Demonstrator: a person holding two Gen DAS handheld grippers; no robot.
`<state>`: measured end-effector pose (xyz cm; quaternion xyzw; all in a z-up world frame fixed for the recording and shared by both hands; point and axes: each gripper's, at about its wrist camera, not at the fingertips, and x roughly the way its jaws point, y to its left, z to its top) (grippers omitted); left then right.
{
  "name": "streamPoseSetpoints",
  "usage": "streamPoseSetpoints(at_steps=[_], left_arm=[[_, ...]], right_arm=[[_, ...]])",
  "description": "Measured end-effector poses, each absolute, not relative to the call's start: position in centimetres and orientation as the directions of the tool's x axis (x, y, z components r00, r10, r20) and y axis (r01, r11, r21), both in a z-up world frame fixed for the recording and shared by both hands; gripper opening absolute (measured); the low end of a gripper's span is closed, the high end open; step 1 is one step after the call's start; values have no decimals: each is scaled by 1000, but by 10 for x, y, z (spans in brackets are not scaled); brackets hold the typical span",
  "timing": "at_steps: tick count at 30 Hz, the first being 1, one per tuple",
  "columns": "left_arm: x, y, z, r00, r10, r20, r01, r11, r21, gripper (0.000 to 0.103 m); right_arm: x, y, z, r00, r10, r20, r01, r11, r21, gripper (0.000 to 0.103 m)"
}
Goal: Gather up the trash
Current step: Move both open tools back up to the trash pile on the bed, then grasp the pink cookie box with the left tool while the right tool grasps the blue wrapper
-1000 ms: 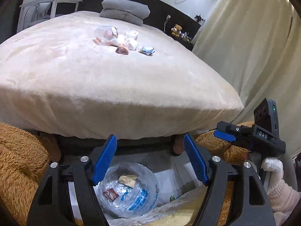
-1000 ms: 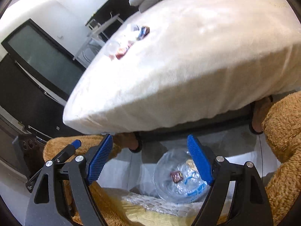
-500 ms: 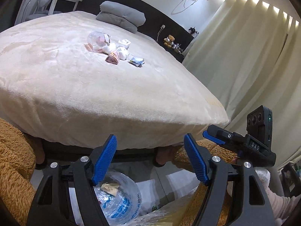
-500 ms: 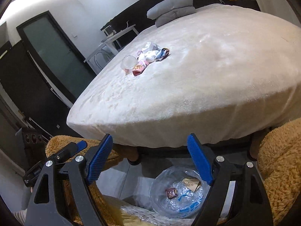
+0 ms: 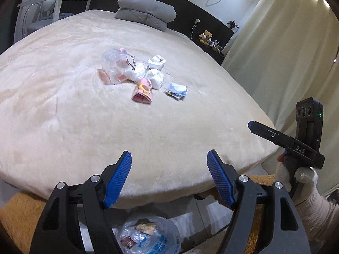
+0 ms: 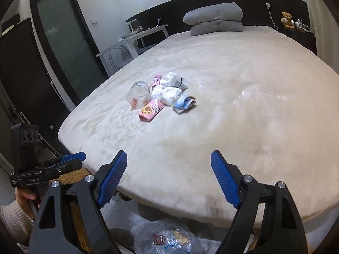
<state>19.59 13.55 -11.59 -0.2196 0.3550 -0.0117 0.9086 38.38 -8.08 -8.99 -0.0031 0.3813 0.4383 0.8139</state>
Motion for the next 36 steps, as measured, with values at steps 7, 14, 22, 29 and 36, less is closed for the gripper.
streamPoseSetpoints(at_steps=[7, 14, 22, 29, 36], left_arm=[[291, 155, -108, 650, -130, -749, -120, 955, -270, 72], [355, 172, -131, 582, -107, -806, -108, 972, -207, 72], [376, 165, -155, 586, -108, -803, 18, 993, -120, 60], [372, 171, -158, 590, -62, -805, 1, 997, -76, 41], [368, 169, -151, 610, -84, -788, 35, 996, -79, 41]], right_arm=[[464, -15, -93, 299, 668, -681, -750, 606, 265, 80], [506, 37, -125, 222, 636, -739, -804, 548, 230, 80], [520, 57, -143, 150, 663, -733, -858, 456, 237, 78], [504, 52, -148, 195, 666, -720, -888, 432, 159, 75], [498, 69, -156, 210, 630, -747, -898, 427, 107, 50]])
